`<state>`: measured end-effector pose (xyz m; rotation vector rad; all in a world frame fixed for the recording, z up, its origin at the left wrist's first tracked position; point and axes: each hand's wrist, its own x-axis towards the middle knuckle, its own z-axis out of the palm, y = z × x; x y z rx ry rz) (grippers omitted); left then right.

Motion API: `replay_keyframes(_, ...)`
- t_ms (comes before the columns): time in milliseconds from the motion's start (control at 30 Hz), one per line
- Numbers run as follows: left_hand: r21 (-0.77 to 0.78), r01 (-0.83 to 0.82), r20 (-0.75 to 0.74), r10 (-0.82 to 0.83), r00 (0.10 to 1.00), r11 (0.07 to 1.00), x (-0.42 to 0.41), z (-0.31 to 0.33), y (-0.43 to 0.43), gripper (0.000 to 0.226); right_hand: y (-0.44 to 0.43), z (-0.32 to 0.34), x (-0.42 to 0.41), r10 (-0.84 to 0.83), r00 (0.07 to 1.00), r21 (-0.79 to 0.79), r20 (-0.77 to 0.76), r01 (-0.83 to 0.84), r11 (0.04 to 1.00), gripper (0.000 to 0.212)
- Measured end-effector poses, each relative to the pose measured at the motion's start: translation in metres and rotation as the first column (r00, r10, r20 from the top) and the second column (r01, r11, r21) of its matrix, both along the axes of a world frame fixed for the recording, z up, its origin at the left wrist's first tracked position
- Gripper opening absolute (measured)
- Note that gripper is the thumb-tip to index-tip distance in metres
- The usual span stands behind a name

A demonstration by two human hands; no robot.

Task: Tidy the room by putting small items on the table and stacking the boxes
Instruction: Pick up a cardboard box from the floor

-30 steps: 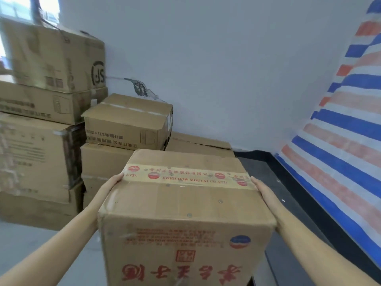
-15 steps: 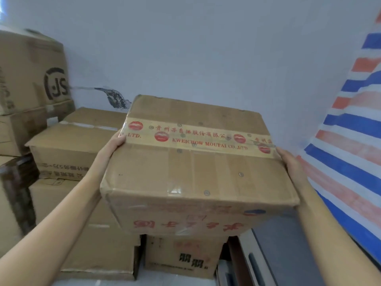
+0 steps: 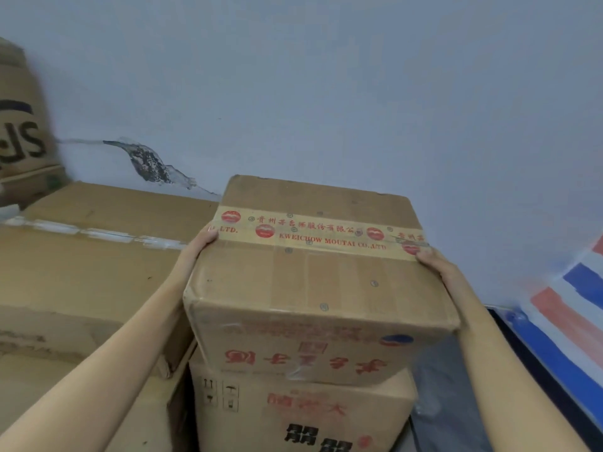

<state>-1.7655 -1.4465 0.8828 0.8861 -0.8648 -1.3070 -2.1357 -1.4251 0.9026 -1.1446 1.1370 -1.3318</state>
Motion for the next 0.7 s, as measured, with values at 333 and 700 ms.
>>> replay_keyframes(333,0.297,0.056,0.16,-0.108,0.981,0.953,0.011,-0.015,-0.091,0.021,-0.082,-0.015,0.003,-0.09,0.987,0.291,-0.13,0.125,0.948,0.034)
replay_keyframes(700,0.253,0.169,0.256,-0.234,0.938,0.953,0.027,-0.023,-0.092,0.023,-0.065,-0.006,0.022,-0.17,0.983,0.397,-0.074,0.186,0.899,0.026)
